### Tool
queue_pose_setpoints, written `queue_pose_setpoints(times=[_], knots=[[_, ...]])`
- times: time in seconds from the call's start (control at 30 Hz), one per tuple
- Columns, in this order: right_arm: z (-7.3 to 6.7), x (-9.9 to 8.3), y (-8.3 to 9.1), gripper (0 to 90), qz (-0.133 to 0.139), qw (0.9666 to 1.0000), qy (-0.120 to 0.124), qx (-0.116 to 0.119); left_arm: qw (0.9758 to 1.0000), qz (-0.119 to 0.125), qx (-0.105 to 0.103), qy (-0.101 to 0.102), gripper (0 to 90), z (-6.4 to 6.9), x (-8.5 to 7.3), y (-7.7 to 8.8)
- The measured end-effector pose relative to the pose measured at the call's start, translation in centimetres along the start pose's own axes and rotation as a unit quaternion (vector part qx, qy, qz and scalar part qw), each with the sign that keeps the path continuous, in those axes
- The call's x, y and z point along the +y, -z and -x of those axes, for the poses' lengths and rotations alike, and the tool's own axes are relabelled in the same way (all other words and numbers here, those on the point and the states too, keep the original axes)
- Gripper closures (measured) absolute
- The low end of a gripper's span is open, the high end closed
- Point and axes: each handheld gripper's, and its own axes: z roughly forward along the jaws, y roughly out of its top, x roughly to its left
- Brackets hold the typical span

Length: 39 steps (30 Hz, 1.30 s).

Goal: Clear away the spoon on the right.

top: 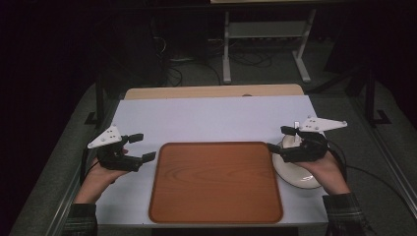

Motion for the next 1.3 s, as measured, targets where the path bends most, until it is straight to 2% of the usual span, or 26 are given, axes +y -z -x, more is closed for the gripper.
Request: queue_pose_setpoints(times=[0.27,0.43,0.57,0.93,1.07,1.3], knots=[[1.0,0.0,-0.8,17.1,-0.002,0.9999,-0.010,-0.006,1.0000,-0.002,-0.002,0.002,13.6,-0.1,-0.1,-0.1],[2.3,-0.1,-1.7,17.0,-0.002,0.9997,-0.022,-0.013,1.0000,-0.006,-0.003,0.002,13.6,0.0,-0.2,-0.3],[2.9,-0.3,-2.3,16.9,-0.012,0.9994,-0.025,-0.020,1.0000,-0.007,-0.004,0.002,13.6,0.0,-0.3,-0.3],[4.7,-0.7,-2.7,18.1,-0.008,0.9985,-0.049,-0.024,1.0000,-0.006,-0.005,0.001,13.6,0.0,-0.2,-0.4],[5.5,-0.6,-3.2,18.1,-0.021,0.9981,-0.049,-0.032,1.0000,-0.006,-0.007,0.001,13.6,0.0,-0.1,-0.5],[6.5,0.0,-3.3,23.6,-0.013,0.9976,-0.055,-0.040,0.9999,-0.011,-0.010,0.002,13.6,-0.2,-0.3,-0.9]])
